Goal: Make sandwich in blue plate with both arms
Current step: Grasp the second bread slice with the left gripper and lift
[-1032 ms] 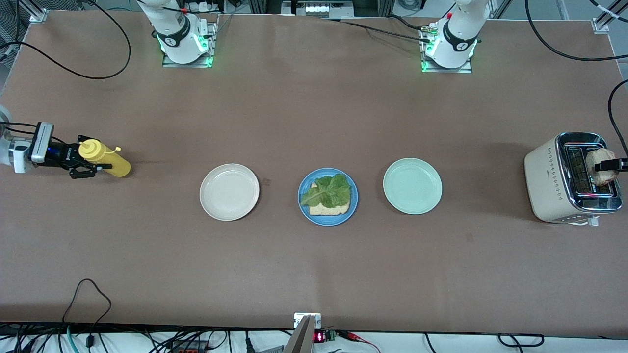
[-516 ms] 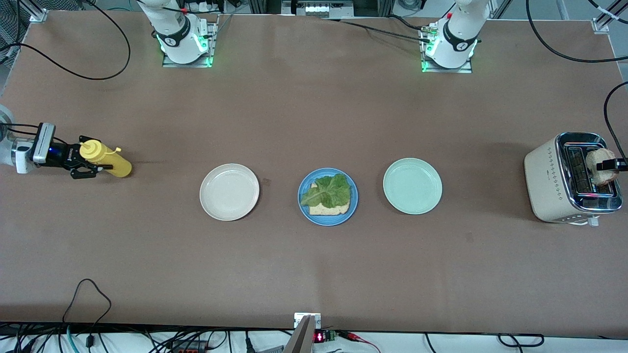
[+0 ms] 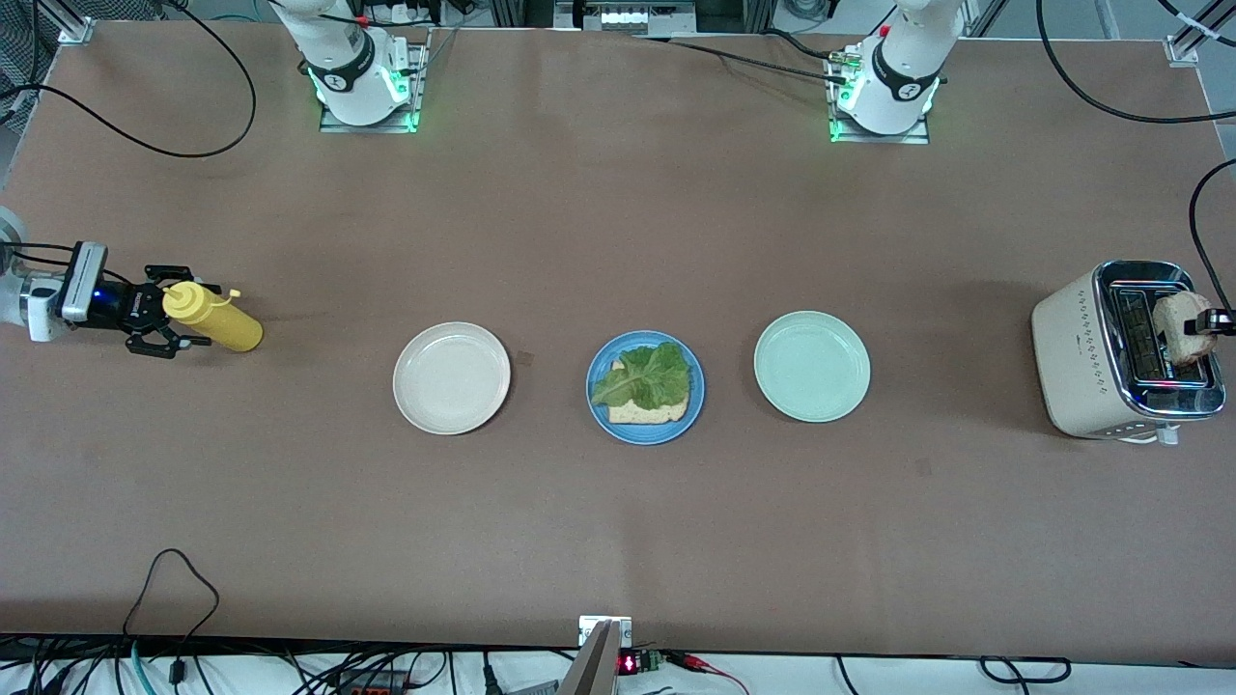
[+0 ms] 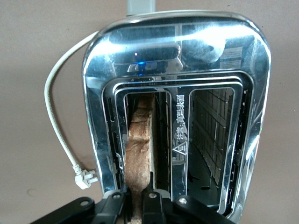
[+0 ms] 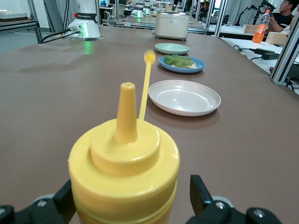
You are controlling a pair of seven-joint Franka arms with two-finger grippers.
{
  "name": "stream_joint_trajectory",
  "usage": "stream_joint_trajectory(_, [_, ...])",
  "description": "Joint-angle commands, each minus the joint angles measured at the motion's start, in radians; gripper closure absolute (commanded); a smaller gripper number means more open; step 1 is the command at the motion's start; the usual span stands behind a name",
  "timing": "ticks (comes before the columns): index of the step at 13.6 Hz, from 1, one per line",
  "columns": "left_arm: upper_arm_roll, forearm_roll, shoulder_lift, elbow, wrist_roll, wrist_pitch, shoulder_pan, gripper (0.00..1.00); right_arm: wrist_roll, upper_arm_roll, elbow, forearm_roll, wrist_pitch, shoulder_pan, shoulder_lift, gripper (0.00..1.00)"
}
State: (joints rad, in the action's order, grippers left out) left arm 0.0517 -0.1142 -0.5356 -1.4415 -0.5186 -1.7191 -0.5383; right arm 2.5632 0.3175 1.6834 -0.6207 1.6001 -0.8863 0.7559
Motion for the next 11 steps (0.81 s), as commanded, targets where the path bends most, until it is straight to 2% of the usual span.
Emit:
stream_joint_trajectory(1, [0.014,0.01,0.023,0.029,-0.029,0.071,-0.014,0.94,-0.005,0.022,-0.011,-0.01,-0.011,-0.04,0.005,0.0])
stream_joint_trajectory(5, [0.019,0.011,0.084,0.032,-0.029,0.151,-0.012,0.98,0.008,-0.047,-0.031,0.034,-0.029,-0.045,0.013,0.0])
stream_joint_trajectory(7, [0.019,0.047,0.089,0.11,-0.029,0.258,-0.011,0.98,0.008,-0.052,-0.079,0.064,-0.06,-0.048,0.028,0.0])
stream_joint_trajectory(9, [0.026,0.093,0.089,0.165,-0.015,0.381,0.0,0.99,0.005,-0.093,-0.125,0.082,-0.097,-0.048,0.025,0.0])
stream_joint_trajectory(11, [0.078,0.104,0.092,0.205,-0.009,0.452,0.024,0.99,-0.004,-0.113,-0.19,0.087,-0.166,-0.048,0.022,0.0])
